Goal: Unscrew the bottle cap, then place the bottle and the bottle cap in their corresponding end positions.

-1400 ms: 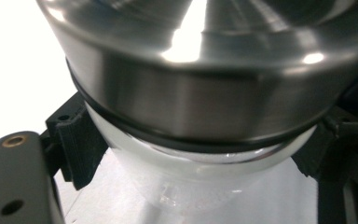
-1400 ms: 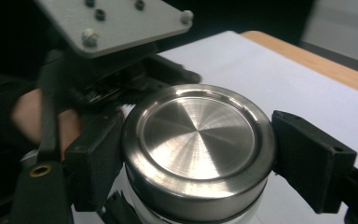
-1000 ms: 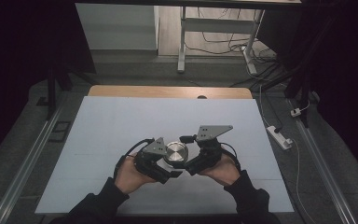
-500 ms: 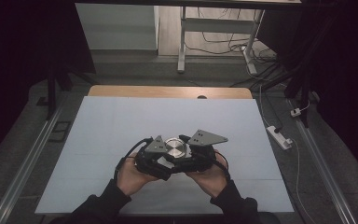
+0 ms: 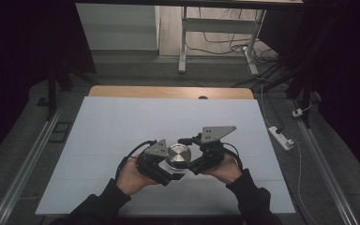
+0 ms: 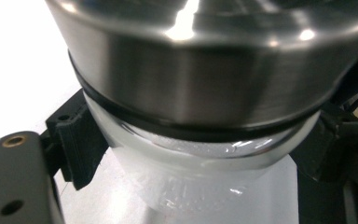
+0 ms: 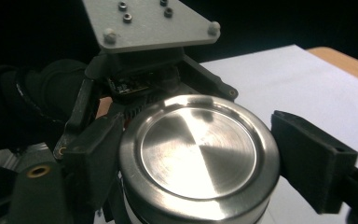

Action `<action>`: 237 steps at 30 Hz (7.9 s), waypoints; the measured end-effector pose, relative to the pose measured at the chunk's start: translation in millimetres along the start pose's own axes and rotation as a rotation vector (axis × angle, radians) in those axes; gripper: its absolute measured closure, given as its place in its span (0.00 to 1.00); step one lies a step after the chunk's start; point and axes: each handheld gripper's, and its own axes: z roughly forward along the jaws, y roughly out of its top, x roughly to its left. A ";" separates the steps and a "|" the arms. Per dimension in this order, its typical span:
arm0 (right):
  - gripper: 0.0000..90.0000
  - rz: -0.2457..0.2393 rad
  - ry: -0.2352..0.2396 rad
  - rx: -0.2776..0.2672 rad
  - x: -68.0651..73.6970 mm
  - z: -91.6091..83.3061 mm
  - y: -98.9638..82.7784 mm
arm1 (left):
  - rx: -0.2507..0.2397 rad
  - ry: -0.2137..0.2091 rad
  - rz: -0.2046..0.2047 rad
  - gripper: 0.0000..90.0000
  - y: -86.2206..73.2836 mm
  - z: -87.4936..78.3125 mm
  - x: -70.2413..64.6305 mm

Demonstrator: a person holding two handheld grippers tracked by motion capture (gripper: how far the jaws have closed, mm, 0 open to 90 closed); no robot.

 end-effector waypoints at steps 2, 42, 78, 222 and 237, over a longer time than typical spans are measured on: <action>0.09 0.043 -0.090 0.016 4.3 0.0 4.4 | -0.007 0.036 -0.027 0.18 -0.6 -2.2 0.9; 0.22 0.019 -0.251 0.002 22.3 -0.2 16.4 | -0.004 0.053 -0.042 0.18 -5.5 -2.3 7.5; 0.22 0.006 -0.273 0.017 32.3 -7.0 9.2 | -0.020 0.155 -0.096 0.18 -16.4 -12.9 35.9; 0.18 0.049 -0.296 0.256 11.0 67.3 -86.1 | 0.024 0.240 -0.126 0.07 -26.7 50.0 122.7; 0.14 0.099 -0.299 0.236 10.0 55.3 -80.6 | 0.071 0.231 -0.121 0.00 -30.7 36.6 107.4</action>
